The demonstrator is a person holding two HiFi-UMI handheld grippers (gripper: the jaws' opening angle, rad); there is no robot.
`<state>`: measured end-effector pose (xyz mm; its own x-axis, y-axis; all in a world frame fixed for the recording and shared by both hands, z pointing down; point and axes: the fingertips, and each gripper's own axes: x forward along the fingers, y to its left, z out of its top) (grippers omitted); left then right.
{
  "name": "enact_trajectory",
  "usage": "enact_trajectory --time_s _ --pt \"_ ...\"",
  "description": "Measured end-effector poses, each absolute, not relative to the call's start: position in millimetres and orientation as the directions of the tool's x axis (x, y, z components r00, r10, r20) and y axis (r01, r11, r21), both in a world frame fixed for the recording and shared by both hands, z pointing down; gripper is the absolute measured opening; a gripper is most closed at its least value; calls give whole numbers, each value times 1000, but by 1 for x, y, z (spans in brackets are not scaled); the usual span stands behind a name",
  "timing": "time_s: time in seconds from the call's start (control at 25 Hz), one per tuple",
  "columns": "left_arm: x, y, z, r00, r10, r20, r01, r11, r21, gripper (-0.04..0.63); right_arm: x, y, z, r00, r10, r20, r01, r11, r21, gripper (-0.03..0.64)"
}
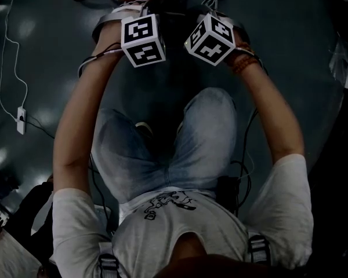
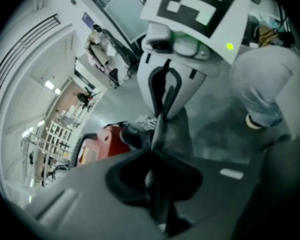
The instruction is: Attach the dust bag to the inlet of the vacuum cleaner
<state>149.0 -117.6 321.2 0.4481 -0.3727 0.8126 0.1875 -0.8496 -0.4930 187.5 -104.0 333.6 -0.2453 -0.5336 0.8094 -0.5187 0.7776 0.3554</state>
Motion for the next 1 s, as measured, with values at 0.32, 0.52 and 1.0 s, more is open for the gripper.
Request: enact_trajectory --time_s 0.32,0.52,1.0 --pt "140 -120 324 487 -343 803 64 -903 -425 40 179 -115 327 -162 -582 797 -337 792 509 42" --pt "139 -126 323 472 -338 814 81 -903 -422 40 179 -118 327 -181 -584 791 -381 783 491 43" --pt "136 -127 322 475 -333 815 48 -915 -402 38 177 -123 326 -151 -609 779 -289 781 555 44"
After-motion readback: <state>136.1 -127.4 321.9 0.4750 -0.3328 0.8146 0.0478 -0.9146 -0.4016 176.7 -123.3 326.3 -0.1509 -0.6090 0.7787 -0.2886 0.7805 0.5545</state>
